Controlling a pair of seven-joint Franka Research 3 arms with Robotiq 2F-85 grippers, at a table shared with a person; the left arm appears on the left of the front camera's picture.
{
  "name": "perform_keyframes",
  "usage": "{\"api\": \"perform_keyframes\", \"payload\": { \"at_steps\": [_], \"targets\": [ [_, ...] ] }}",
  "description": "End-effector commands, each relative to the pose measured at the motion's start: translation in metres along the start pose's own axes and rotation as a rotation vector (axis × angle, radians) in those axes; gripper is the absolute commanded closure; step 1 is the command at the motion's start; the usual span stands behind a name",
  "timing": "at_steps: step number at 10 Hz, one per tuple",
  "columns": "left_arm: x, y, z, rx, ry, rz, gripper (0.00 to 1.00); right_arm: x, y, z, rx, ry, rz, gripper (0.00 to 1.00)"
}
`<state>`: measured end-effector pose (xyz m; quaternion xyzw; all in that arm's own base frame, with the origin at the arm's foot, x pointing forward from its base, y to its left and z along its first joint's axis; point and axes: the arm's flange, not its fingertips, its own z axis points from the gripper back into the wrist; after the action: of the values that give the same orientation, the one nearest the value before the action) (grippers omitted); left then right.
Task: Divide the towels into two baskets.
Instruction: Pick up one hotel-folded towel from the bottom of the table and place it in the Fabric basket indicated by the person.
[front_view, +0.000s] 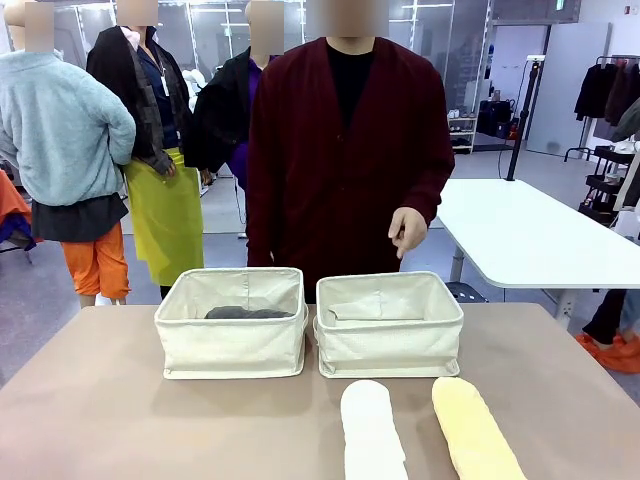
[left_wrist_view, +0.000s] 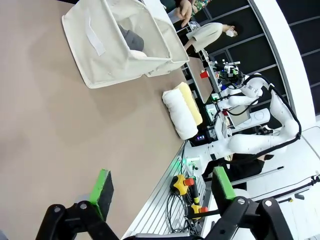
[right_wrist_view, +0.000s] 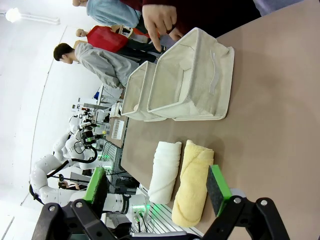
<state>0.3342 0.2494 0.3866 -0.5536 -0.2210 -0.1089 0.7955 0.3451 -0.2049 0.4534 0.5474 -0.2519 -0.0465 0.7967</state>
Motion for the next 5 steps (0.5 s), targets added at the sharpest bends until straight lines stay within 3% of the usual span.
{"api": "perform_keyframes", "payload": {
  "at_steps": [1,5],
  "targets": [
    [-0.0045,-0.0046,-0.0011,0.000,-0.008,-0.005,0.00,-0.0019,0.0025,0.0017,0.005,0.003,0.008,0.00],
    [-0.0045,-0.0046,-0.0011,0.000,-0.008,-0.005,0.00,-0.0019,0.0025,0.0017,0.005,0.003,0.008,0.00]
  ]
}}
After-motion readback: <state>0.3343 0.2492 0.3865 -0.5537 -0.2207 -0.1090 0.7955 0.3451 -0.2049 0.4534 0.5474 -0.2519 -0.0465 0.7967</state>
